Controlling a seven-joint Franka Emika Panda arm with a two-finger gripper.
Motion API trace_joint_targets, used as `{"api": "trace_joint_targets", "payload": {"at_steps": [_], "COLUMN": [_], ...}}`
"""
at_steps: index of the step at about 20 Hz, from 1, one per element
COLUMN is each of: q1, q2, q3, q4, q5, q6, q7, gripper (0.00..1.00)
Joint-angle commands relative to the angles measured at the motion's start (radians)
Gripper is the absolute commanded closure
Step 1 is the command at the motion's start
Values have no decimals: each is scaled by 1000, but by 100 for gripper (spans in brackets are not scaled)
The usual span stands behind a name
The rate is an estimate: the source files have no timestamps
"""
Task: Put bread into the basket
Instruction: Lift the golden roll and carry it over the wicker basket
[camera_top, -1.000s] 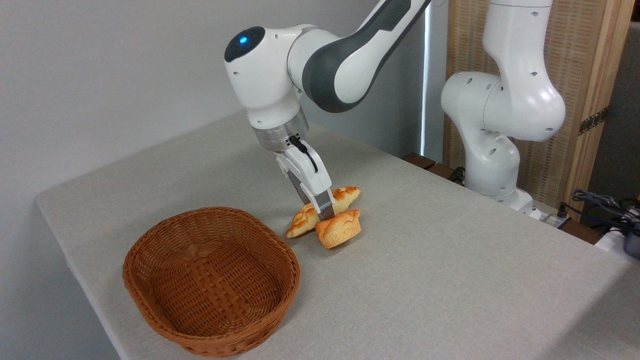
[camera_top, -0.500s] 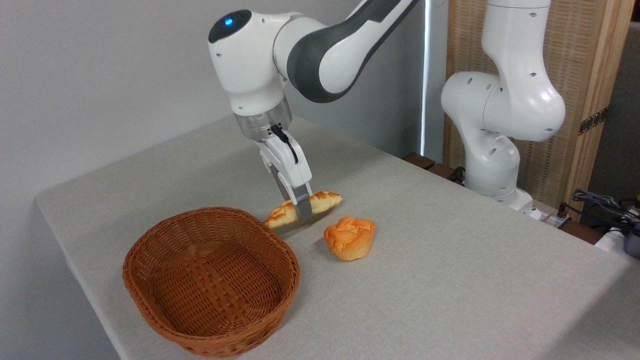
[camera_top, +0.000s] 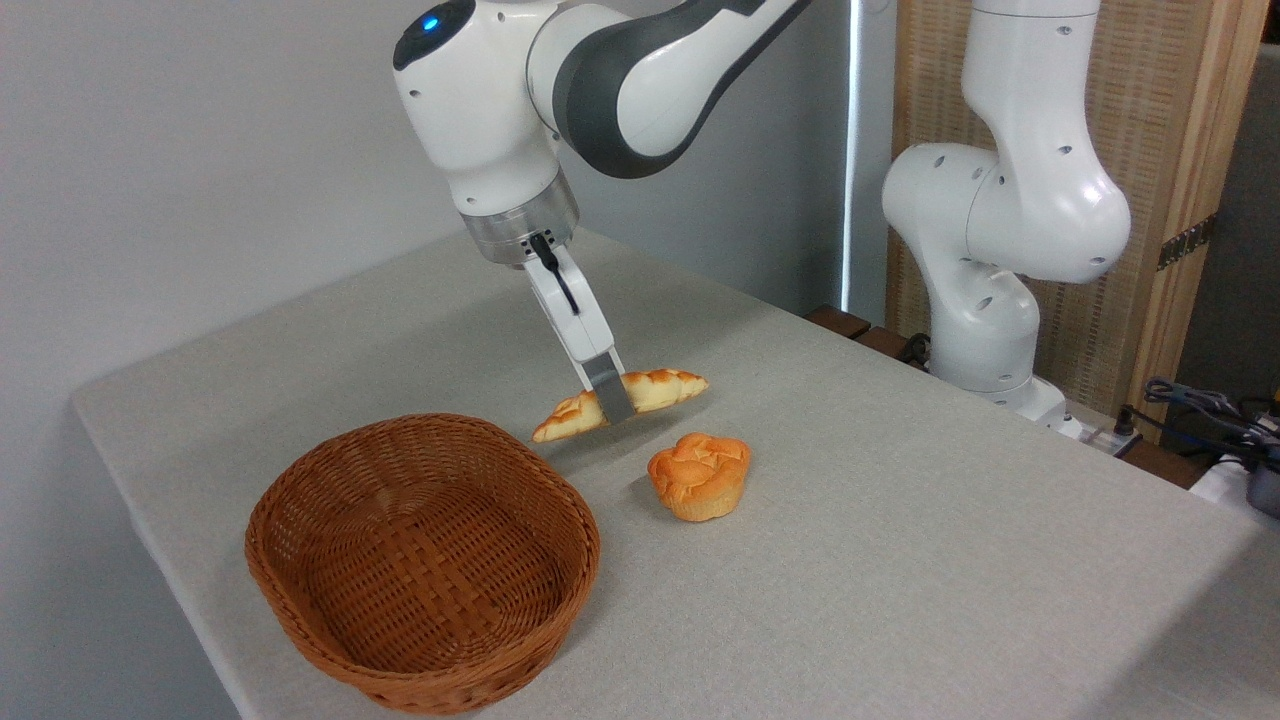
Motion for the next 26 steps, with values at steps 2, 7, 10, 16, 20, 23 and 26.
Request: {"api": "trace_joint_targets", "payload": {"at_steps": [2,7,10,16,20,23,26], "q1": [-3,-3,-3,-14,-15,-31,-32], "q2": [12,31,72,187,236,285,317], "q3": [20,65,74,74,74,73,71], "q4": [78,192,276,407,407,407,407], "q5": [77,69,51,-72,-113,-136,-197], "q6": [-89,-123,-120,-24,125,239,270], "q7": [40,79,77,13,-93,-191,-214], "gripper": [67,67,66,66,64,64,63]}}
